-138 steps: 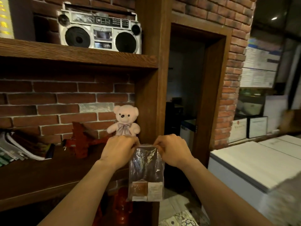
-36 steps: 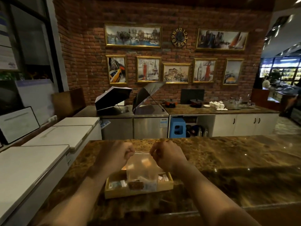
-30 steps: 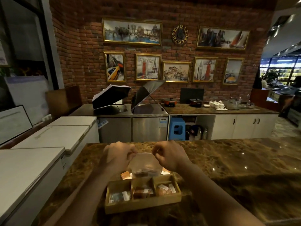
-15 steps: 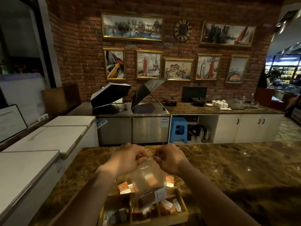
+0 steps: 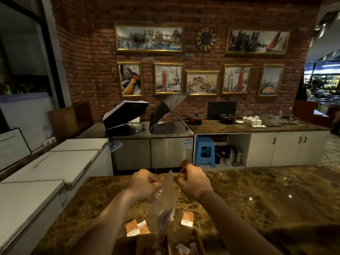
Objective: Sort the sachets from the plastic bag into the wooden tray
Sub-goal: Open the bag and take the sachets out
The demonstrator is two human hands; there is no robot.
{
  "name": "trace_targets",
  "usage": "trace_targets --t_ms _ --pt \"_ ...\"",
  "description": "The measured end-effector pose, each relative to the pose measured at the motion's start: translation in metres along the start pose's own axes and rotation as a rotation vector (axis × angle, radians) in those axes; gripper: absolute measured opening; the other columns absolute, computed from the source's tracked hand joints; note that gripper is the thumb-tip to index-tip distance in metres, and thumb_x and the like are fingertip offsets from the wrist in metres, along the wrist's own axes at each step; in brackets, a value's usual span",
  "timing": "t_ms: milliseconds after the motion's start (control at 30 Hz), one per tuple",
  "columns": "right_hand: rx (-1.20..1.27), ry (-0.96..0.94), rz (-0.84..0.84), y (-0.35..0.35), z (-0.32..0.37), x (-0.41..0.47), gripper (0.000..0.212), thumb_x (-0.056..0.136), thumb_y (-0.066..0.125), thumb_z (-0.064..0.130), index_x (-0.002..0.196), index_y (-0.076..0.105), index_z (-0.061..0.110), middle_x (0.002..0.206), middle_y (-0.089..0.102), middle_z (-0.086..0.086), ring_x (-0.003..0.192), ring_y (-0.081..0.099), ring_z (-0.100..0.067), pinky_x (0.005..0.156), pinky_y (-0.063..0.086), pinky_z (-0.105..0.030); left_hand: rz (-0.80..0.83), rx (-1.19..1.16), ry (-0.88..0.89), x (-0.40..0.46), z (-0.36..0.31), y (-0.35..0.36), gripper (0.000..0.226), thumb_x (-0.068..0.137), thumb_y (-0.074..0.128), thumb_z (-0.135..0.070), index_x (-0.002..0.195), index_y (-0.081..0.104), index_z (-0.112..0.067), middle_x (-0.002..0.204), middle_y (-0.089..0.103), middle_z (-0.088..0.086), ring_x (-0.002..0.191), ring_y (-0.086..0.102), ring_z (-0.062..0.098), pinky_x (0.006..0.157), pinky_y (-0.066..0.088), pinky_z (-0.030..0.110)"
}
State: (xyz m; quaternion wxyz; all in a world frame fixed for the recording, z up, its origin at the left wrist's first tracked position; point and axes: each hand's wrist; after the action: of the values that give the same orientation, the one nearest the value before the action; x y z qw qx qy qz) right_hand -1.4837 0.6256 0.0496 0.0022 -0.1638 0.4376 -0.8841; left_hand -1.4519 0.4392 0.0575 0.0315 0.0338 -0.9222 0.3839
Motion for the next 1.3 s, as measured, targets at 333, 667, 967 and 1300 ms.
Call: trace_targets --t_ms 333,667,967,1300 --pt "0.758 0.366 0.331 0.005 0.007 -0.001 0.005 0.098 0.06 0.007 0.098 0.061 0.012 0.094 0.075 -0.014 0.078 0.077 -0.023 0.058 0.063 -0.03 -0.01 -0.348 -0.196 0.002 -0.013 0.009 0.003 0.084 0.079 -0.021 0.083 0.078 -0.023 0.074 0.075 -0.004 0.067 0.071 0.01 0.044 0.05 0.018" --pt "0.937 0.457 0.361 0.008 0.007 0.0 0.013 0.098 0.061 0.008 0.098 0.071 0.0 0.103 0.076 -0.024 0.09 0.076 -0.034 0.072 0.064 -0.041 0.028 -0.529 -0.3 0.006 -0.011 0.013 0.016 0.081 0.073 0.004 0.083 0.08 -0.011 0.067 0.077 0.004 0.057 0.073 0.013 0.049 0.055 0.022" --pt "0.909 0.461 0.401 0.004 0.013 0.001 0.022 0.097 0.064 0.012 0.107 0.069 -0.006 0.107 0.074 -0.027 0.097 0.074 -0.039 0.063 0.064 -0.035 -0.013 -0.531 -0.374 0.01 -0.004 0.016 0.014 0.076 0.082 -0.001 0.086 0.079 -0.01 0.074 0.078 0.007 0.061 0.075 0.014 0.051 0.056 0.023" --pt "0.96 0.461 0.457 0.009 0.011 0.007 0.018 0.092 0.072 0.015 0.102 0.073 0.0 0.094 0.079 -0.018 0.083 0.078 -0.029 0.073 0.065 -0.038 -0.025 -0.606 -0.418 0.007 -0.002 0.016 0.02 0.069 0.089 -0.007 0.086 0.079 -0.012 0.073 0.078 0.001 0.074 0.073 0.016 0.05 0.056 0.023"
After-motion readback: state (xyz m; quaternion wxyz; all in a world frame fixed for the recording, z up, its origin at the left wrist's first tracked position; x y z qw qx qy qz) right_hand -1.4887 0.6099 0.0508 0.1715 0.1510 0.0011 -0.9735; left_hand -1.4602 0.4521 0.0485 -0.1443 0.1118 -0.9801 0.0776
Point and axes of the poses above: each hand's wrist, its own x-axis towards the middle knuckle, its own y-axis out of the palm, z = x × y
